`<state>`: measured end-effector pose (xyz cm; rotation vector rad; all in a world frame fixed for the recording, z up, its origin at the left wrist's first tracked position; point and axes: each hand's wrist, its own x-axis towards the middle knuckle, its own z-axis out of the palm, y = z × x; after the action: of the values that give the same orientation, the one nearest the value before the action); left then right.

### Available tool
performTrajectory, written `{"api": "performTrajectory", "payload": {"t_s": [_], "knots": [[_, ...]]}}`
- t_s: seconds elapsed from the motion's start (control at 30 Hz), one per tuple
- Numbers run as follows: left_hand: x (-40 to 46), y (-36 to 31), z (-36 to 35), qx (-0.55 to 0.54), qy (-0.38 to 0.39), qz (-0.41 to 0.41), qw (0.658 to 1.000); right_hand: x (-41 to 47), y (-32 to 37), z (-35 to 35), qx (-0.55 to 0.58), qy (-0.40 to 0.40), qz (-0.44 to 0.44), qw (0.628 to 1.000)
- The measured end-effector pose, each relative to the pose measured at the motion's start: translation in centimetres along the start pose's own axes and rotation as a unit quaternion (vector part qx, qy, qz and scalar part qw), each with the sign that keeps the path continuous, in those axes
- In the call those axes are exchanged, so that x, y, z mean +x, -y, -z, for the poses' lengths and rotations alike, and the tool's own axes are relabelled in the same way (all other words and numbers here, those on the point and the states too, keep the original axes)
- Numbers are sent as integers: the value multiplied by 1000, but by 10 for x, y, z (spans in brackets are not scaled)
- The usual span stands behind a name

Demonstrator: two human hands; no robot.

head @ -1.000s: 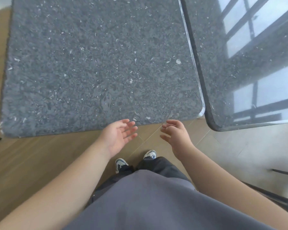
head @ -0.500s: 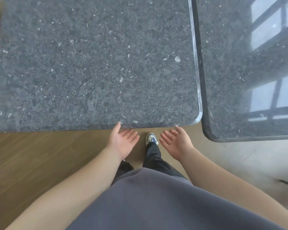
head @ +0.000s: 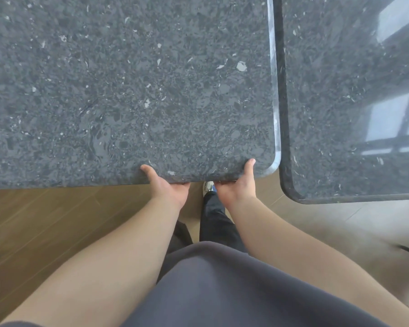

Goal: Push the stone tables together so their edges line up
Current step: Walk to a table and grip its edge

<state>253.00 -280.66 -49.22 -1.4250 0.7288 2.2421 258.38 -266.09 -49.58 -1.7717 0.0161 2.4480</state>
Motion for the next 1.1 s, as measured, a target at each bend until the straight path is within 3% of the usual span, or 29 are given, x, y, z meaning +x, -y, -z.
{"api": "performTrajectory", "payload": {"t_s": [0.67,1.1], "knots": [[12,-6,13,27,24,28,999,-5,12,11,-11,61,-25,998],[17,-4,14,55,20,-1,998,-9,18,16,-30,77,-38,996]]}}
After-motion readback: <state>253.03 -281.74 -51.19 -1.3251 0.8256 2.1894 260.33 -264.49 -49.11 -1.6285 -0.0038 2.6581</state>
